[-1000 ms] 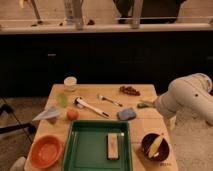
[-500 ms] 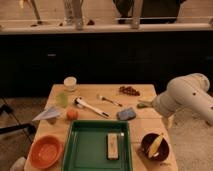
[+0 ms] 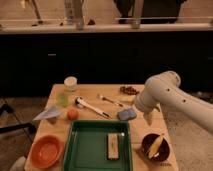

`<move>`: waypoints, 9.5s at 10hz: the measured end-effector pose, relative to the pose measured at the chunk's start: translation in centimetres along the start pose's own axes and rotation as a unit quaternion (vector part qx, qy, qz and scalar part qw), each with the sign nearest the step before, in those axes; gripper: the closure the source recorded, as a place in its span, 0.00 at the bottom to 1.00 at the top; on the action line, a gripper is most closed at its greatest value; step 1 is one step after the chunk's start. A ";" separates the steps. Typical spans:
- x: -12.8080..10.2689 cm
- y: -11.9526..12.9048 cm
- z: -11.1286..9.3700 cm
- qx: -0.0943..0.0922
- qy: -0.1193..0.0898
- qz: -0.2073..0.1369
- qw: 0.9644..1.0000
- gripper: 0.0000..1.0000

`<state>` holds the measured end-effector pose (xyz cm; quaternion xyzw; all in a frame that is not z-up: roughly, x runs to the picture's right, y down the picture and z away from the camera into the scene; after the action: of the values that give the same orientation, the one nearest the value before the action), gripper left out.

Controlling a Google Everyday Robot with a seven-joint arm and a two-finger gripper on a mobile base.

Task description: Place apple in tray

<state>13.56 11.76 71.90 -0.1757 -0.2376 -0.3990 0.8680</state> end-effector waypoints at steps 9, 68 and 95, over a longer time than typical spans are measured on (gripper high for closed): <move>-2.7 -8.0 4.1 0.060 -0.028 -0.092 0.994 0.00; -13.0 -26.0 22.9 -0.017 -0.096 -0.300 0.949 0.87; -14.2 -14.4 9.0 -0.041 -0.089 -0.314 0.944 0.97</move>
<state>-8.15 15.94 73.20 -0.1624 -0.3403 -0.6434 0.6662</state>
